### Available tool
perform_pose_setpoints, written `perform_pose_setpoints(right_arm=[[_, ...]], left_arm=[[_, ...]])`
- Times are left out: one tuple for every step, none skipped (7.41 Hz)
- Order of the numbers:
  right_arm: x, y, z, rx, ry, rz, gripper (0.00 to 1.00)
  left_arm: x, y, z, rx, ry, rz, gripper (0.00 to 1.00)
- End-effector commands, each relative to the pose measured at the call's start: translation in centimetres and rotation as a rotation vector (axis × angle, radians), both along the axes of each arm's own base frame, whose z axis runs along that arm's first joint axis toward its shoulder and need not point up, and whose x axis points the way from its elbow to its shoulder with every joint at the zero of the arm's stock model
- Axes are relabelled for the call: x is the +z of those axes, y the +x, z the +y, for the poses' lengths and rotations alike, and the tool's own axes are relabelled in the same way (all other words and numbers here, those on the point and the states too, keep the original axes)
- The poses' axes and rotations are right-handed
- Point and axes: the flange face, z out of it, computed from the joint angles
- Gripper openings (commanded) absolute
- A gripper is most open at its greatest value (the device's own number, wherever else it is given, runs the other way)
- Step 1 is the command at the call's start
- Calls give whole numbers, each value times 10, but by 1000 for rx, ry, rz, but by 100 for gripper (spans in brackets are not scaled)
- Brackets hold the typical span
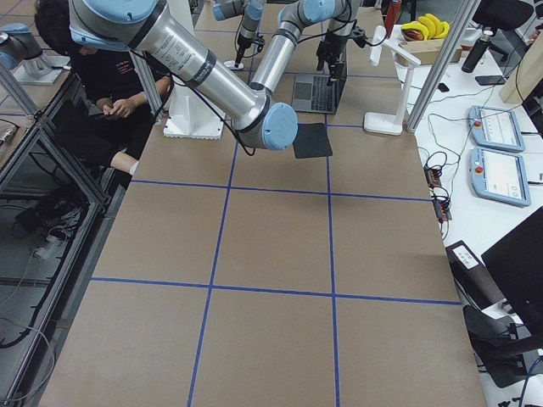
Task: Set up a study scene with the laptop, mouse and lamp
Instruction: 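Lower the left gripper onto the white mouse and grasp it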
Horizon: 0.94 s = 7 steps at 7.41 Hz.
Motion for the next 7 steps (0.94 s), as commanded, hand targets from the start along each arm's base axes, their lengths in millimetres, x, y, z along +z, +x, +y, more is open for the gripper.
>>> perform_pose_setpoints(right_arm=[[0,-3,2,-1,11,10,100],[-1,-6,4,-5,14,12,100],[-2,-7,4,-4,19,16,100],[-3,-8,5,-6,21,16,100],[-3,-9,6,-8,22,15,100],[-4,-9,6,-5,31,21,100],[-5,-9,6,-4,33,23,100]], left_arm=[[1,-1,3,17,-26,9,93],[0,-1,4,22,-35,13,92],[0,0,4,23,-36,13,91],[-1,1,4,24,-36,16,91],[4,3,5,28,-37,8,91],[11,6,4,28,-37,9,91],[13,10,4,36,-44,20,91]])
